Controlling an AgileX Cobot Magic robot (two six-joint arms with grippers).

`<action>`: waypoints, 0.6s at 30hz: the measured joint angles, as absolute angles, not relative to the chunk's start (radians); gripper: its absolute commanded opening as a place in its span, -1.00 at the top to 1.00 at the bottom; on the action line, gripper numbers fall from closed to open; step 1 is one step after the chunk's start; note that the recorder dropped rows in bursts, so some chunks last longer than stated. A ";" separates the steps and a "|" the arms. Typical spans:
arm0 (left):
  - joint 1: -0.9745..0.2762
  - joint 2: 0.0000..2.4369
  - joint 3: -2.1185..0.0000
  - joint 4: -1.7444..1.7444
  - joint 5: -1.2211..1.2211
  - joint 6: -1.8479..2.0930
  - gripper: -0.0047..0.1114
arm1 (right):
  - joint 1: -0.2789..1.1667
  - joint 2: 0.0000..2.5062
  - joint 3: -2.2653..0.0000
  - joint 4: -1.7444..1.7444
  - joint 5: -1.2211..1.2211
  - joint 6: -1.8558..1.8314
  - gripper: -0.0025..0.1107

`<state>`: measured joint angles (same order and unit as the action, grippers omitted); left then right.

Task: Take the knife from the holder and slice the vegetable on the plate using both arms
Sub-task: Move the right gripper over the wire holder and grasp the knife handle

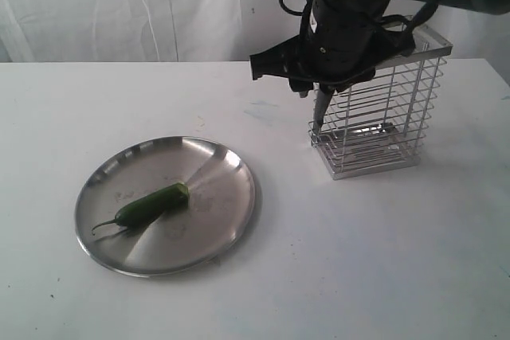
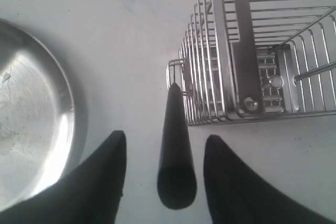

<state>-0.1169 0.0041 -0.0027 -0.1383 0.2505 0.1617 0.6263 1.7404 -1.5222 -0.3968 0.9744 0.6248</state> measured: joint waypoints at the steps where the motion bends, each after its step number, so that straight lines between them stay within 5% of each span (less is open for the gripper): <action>1: -0.117 0.004 -0.003 -0.138 0.250 0.162 0.92 | 0.626 1.740 -1.522 -0.397 0.982 0.625 0.29; 5: -0.117 0.004 -0.003 -0.138 0.250 0.162 0.92 | 0.626 1.740 -1.522 -0.397 1.009 0.625 0.43; 12: -0.117 0.004 -0.003 -0.138 0.250 0.162 0.92 | 0.626 1.740 -1.522 -0.397 1.015 0.625 0.95; 18: -0.117 0.004 -0.003 -0.138 0.250 0.162 0.92 | 0.626 1.740 -1.522 -0.405 1.009 0.625 0.96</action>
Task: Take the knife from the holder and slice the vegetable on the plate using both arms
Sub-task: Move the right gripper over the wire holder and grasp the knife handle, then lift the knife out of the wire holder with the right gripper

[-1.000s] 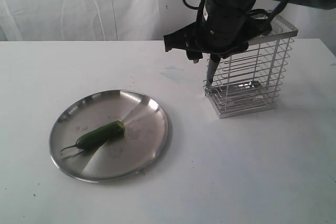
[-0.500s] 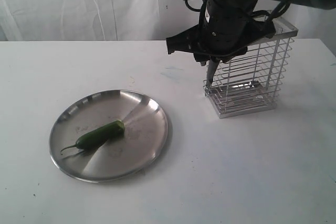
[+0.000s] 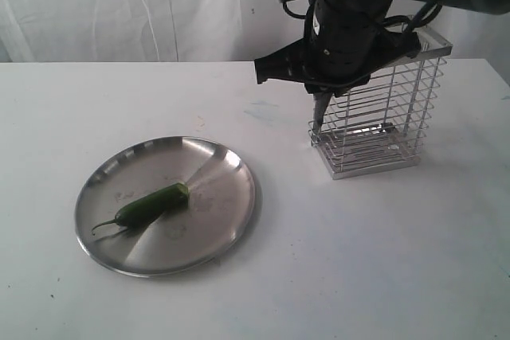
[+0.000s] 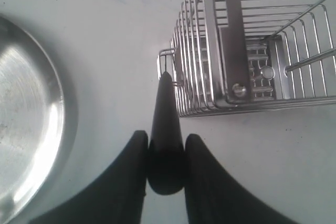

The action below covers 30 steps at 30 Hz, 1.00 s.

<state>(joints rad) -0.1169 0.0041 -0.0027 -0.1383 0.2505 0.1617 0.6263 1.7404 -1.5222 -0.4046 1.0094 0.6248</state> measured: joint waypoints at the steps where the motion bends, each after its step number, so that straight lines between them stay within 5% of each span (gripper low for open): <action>1: -0.117 0.004 -0.003 -0.138 0.250 0.162 0.92 | 0.626 1.740 -1.522 -0.405 1.009 0.625 0.96; 30: -0.117 0.004 -0.003 -0.138 0.250 0.162 0.92 | 0.624 1.440 -1.522 -0.226 1.083 0.536 0.96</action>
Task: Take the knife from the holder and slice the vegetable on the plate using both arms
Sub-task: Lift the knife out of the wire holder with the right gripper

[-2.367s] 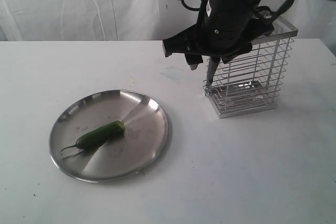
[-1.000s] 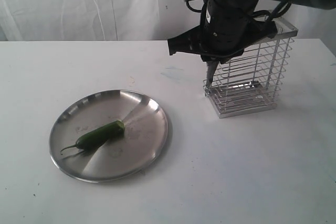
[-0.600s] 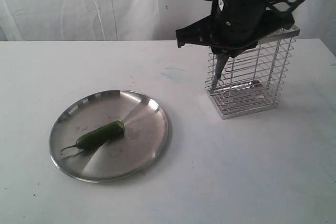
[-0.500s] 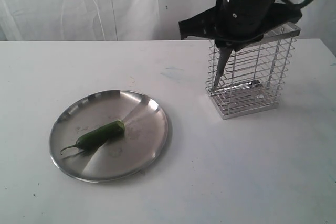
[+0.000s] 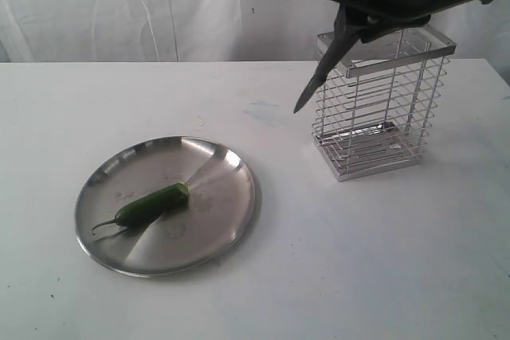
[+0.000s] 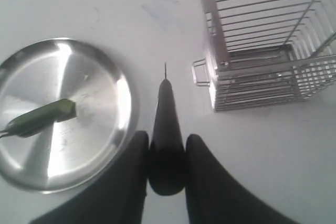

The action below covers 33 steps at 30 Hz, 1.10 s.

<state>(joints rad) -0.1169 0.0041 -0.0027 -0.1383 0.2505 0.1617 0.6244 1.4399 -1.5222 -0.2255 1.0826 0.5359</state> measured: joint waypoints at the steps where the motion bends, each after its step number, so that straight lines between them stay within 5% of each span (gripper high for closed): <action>1: -0.117 0.004 -0.003 -0.138 0.250 0.162 0.92 | 0.624 1.433 -1.522 -0.189 1.083 0.509 0.96; 14: -0.117 0.004 -0.003 -0.138 0.250 0.162 0.92 | 0.627 1.453 -1.491 0.112 0.668 0.287 0.96; 19: -0.117 0.004 -0.003 -0.138 0.250 0.162 0.92 | 0.696 1.453 -1.292 0.136 0.426 0.285 0.96; 27: -0.117 0.004 -0.003 -0.138 0.251 0.162 0.92 | 0.838 1.438 -0.881 0.317 -0.299 0.298 0.96; 33: -0.117 0.004 -0.003 -0.138 0.257 0.162 0.92 | 0.851 1.433 -0.712 0.489 -0.436 0.227 0.96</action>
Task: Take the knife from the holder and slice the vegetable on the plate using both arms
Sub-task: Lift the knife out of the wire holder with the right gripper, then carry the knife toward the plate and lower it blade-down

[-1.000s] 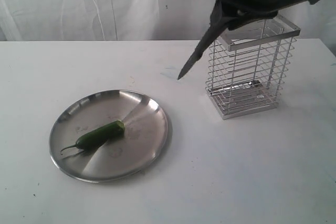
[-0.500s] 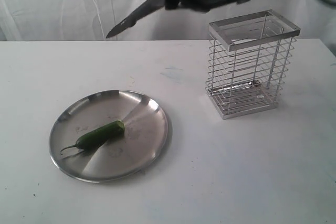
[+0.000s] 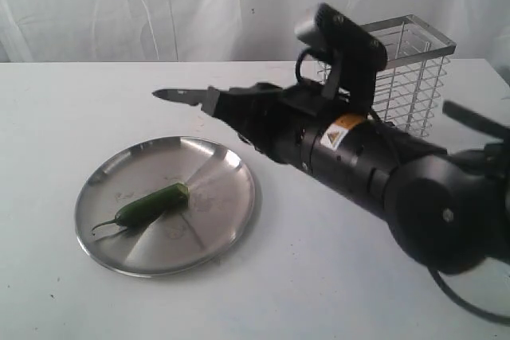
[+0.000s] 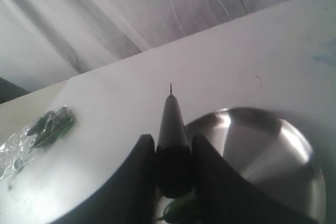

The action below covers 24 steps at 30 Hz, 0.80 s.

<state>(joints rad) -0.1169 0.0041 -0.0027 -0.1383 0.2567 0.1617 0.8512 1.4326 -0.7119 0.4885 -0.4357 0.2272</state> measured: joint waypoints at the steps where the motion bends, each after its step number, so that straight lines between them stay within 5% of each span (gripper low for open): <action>1: -0.117 0.004 -0.003 -0.138 0.260 0.162 0.92 | 0.863 1.433 -0.685 0.501 -0.453 0.234 0.96; 24: -0.117 0.004 -0.003 -0.138 0.297 0.162 0.92 | 0.970 1.681 -0.550 0.553 -0.814 0.548 0.96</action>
<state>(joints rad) -0.1169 0.0041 -0.0027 -0.1383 0.2974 0.1617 0.9703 1.6807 -0.5501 0.5534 -0.8136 0.5480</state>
